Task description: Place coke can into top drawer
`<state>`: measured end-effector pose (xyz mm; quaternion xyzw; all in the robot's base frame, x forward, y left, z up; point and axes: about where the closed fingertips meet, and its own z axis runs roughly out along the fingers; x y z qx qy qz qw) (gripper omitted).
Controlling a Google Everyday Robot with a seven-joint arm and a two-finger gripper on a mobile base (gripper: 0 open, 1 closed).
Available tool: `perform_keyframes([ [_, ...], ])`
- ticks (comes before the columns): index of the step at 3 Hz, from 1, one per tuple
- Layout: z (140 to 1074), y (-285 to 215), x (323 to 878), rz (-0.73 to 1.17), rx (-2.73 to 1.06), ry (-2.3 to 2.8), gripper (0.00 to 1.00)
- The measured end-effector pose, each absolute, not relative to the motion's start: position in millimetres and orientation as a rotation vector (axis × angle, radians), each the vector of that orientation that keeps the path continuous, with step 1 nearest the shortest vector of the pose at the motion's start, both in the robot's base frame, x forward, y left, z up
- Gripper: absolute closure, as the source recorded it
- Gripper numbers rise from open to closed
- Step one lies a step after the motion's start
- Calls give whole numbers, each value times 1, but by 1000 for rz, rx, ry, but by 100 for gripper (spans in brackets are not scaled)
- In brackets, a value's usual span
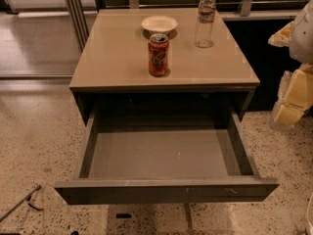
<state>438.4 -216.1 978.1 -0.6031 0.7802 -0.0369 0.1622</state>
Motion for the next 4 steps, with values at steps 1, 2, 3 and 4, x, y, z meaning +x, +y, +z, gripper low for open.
perform_keyframes([
  [1, 978, -216, 439, -108, -1721, 2224, 0],
  [2, 975, -216, 467, -112, -1712, 2192, 0],
  [3, 972, -212, 511, -103, -1661, 2140, 0],
  [4, 965, -194, 564, -64, -1618, 2061, 0],
])
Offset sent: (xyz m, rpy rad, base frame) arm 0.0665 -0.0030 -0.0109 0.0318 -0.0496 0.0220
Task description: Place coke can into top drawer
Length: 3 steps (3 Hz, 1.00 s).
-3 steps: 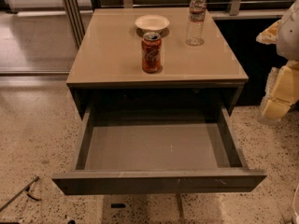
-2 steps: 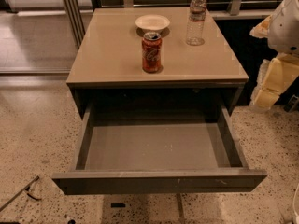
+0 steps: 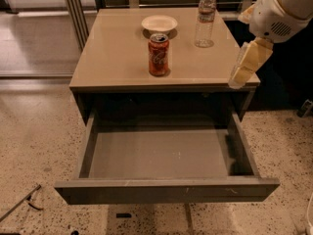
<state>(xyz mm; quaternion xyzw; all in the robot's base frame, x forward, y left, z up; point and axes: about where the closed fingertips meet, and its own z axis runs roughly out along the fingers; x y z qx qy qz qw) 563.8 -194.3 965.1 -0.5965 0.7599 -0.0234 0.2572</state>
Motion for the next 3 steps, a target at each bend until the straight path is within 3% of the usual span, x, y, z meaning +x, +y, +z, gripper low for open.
perform_keyframes([
  [3, 912, -129, 684, 207, -1509, 1833, 0],
])
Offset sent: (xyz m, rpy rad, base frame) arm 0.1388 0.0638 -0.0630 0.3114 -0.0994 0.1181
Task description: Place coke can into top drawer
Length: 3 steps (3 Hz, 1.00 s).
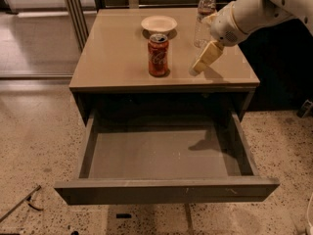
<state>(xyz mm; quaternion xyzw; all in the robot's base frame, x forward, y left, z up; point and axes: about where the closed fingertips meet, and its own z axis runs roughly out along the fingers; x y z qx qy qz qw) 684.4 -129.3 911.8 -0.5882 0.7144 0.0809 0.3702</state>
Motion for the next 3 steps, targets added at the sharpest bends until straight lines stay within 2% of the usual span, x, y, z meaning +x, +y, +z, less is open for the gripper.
perform_keyframes([
  [3, 896, -61, 725, 446, -1459, 1723, 0],
])
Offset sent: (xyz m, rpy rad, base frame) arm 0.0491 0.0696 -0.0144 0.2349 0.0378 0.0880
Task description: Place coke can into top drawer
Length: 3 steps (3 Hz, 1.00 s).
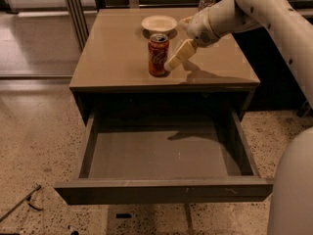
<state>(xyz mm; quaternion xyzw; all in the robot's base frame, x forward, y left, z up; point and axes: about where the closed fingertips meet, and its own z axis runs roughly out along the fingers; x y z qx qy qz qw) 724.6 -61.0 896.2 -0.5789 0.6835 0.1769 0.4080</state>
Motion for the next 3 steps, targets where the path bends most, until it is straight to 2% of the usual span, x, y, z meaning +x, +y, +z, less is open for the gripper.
perform_keyframes([
  [3, 875, -11, 729, 547, -1507, 1696, 0],
])
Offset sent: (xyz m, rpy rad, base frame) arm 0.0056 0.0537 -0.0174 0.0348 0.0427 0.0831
